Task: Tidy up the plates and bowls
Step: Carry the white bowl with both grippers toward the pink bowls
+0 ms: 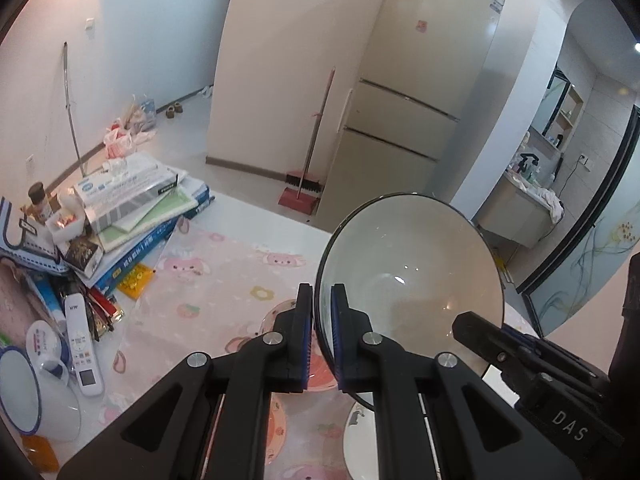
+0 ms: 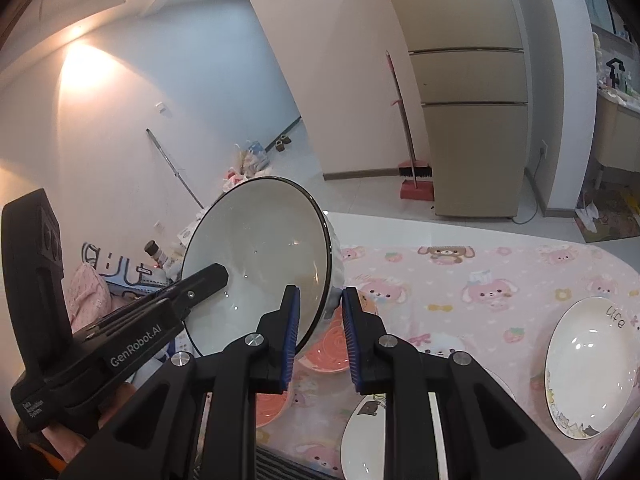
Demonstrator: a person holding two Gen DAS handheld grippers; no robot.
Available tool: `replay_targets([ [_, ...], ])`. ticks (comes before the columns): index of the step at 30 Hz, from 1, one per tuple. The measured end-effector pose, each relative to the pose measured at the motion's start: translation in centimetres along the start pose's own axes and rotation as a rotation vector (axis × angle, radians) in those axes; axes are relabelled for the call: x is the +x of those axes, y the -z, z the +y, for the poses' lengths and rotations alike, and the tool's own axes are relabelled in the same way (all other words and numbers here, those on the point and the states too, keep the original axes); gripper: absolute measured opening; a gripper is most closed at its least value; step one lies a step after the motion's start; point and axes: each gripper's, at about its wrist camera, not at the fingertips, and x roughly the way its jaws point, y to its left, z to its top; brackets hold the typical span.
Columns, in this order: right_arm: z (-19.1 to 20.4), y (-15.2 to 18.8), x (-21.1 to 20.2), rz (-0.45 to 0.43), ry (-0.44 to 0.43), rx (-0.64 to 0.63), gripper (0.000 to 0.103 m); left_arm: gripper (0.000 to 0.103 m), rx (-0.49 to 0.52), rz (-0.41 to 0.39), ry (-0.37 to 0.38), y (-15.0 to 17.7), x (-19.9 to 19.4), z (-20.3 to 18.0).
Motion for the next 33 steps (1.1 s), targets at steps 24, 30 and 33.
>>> replay_targets([
  [24, -2.1, 3.5, 10.4, 0.175, 0.101, 0.019, 0.023, 0.007, -0.012, 0.186, -0.081, 3.5, 9.3, 2.8],
  [30, -2.7, 3.8, 11.9, 0.189, 0.101, 0.003, 0.023, 0.007, -0.019, 0.213, -0.077, 3.9, 10.7, 3.2],
  [33, -2.7, 4.2, 12.9, 0.203, 0.119, -0.038, 0.023, 0.007, -0.003, 0.223, -0.093, 4.3, 11.5, 3.1],
])
